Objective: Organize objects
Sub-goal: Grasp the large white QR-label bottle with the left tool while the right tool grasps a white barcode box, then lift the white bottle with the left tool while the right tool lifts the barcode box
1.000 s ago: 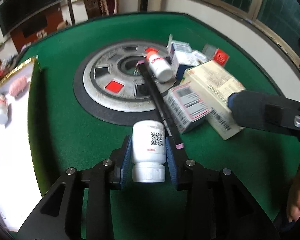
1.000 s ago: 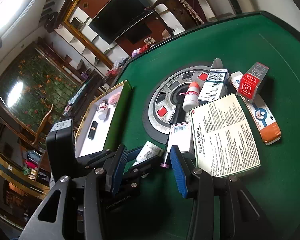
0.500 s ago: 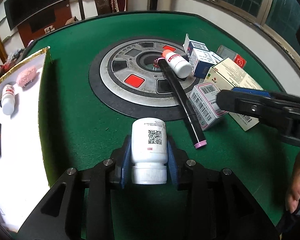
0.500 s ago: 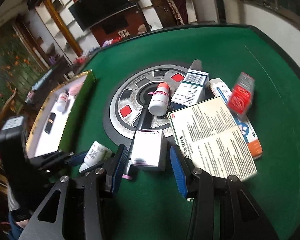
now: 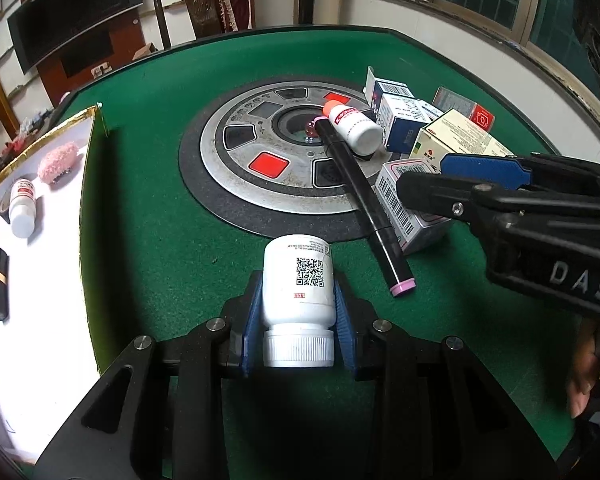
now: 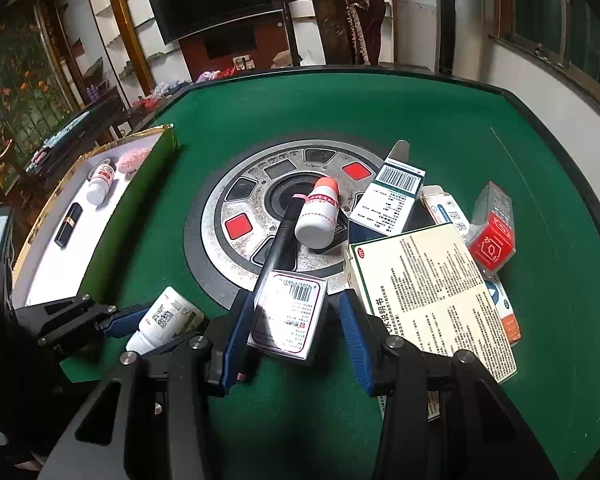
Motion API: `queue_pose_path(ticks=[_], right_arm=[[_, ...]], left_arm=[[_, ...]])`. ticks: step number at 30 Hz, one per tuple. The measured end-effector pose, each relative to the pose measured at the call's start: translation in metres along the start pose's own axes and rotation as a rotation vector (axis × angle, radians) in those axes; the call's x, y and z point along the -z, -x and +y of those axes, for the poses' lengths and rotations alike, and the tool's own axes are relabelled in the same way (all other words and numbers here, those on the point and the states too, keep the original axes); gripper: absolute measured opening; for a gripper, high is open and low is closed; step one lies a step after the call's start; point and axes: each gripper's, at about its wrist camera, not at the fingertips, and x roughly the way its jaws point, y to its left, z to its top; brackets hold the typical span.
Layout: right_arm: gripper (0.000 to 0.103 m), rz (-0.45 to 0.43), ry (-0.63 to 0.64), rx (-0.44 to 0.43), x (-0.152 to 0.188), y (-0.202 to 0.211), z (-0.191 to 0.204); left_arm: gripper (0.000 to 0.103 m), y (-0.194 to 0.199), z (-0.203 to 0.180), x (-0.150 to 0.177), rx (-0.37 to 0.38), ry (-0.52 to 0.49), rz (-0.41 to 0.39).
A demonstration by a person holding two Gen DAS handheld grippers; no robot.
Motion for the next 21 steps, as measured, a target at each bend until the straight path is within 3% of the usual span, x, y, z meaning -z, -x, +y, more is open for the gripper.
queue_pose_path(ticks=[4, 8, 10, 14, 21], right_arm=[[0.046, 0.029, 0.001, -0.033, 0.000, -0.001, 0.003], [0.046, 0.078, -0.011, -0.004, 0.003, -0.013, -0.001], [0.046, 0.029, -0.002, 0.005, 0.003, -0.008, -0.001], [0.041, 0.021, 0.054, 0.059, 0.007, -0.015, 0.002], [0.035, 0.002, 0.076, 0.054, 0.011, -0.017, 0.003]], left_arm=[[0.033, -0.001, 0.000, 0.000, -0.003, 0.001, -0.005], [0.033, -0.001, -0.002, 0.000, -0.008, 0.003, -0.010], [0.033, -0.001, -0.002, 0.001, -0.010, 0.006, -0.016], [0.033, 0.000, -0.003, 0.002, -0.018, 0.016, -0.032], [0.033, -0.001, -0.004, 0.002, -0.028, 0.024, -0.048]])
